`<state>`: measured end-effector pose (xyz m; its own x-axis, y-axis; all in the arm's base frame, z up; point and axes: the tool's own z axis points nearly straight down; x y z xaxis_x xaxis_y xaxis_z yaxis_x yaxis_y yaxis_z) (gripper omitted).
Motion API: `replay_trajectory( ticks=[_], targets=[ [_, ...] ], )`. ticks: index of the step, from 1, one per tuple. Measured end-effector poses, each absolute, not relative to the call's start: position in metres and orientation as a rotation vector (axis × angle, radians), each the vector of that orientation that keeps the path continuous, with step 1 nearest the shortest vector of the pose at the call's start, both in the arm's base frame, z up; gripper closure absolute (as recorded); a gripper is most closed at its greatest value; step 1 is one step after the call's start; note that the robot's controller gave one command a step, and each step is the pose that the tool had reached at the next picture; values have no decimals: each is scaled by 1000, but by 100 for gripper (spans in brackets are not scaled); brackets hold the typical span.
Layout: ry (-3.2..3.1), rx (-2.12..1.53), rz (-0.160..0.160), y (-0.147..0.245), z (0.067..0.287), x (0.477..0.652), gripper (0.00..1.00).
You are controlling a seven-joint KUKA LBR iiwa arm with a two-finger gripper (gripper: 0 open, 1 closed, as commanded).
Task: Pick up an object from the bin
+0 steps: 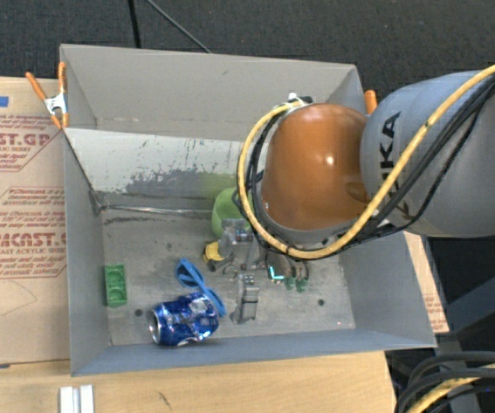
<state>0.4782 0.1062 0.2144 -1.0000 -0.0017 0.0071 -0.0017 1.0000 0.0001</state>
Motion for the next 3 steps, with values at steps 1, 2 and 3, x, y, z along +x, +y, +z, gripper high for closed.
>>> replay_trajectory(
  ticks=[1, 2, 3],
  targets=[
    [-3075, 626, -2, 179, 87, 513, 0],
    [-3081, 622, -2, 178, 91, 514, 100],
    [-3092, 620, -3, 193, 290, 516, 100]
  ],
)
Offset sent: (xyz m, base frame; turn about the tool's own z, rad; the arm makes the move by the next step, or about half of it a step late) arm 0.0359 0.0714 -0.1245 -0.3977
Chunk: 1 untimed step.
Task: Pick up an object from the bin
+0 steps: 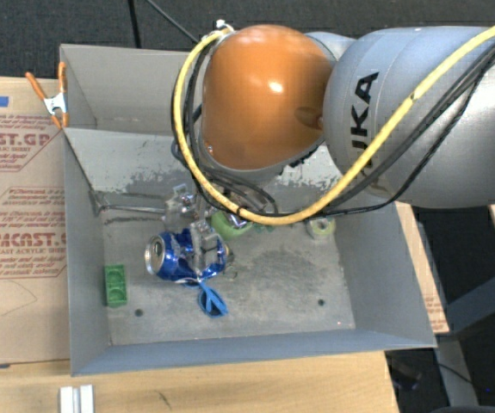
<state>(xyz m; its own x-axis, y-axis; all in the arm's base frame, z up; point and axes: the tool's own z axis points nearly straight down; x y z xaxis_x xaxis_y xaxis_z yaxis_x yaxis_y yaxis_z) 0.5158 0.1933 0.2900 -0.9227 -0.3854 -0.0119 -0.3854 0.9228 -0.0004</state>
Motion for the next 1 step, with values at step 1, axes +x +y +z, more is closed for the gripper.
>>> replay_trajectory(
  ticks=[1],
  targets=[
    [3098, -447, 6, 219, 371, 508, 100]
  ],
)
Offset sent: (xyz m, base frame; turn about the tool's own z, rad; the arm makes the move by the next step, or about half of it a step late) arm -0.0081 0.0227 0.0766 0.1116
